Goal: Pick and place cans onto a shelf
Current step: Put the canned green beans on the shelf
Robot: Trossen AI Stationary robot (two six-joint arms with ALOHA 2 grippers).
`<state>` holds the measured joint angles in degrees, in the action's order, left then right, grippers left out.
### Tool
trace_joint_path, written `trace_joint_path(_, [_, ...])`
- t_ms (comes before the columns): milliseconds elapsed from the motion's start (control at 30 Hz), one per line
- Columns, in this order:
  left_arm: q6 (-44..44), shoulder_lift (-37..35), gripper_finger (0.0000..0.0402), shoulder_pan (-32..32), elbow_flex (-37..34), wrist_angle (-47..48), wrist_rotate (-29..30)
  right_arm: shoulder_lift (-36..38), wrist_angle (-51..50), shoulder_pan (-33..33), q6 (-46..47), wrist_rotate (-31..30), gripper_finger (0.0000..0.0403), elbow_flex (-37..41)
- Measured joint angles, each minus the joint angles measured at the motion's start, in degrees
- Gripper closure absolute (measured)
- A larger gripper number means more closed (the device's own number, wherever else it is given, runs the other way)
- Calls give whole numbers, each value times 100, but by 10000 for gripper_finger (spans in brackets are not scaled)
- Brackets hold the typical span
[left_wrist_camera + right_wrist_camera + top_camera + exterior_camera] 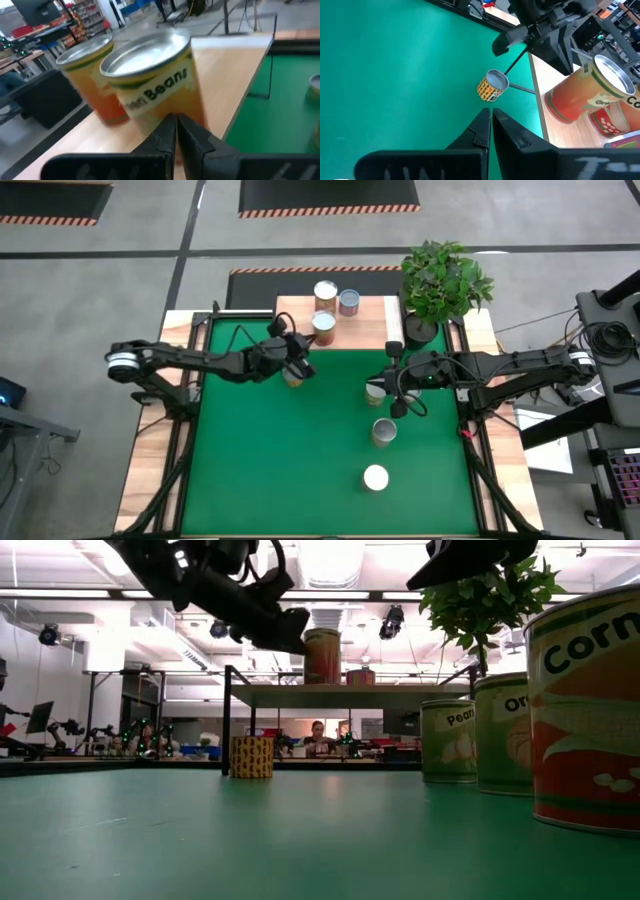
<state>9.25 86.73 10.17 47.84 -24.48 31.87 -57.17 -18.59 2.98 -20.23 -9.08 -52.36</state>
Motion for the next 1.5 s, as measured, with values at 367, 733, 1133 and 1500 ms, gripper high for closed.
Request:
trace_joint_path(367, [-225,36,401,25,1,-46,1,0,2,0,22,0,394,0])
trace_joint_path(733, [-279,75,402,48,1,-377,-447,0,4,0,15,0,394,0])
trace_joint_path(1133, [-227,832,402,96,1,-1670,-392,0,4,0,16,-2,394,0])
trace_joint_path(1500, [-247,1076,401,264,3,-2237,-388,0,2,0,13,-7,394,4])
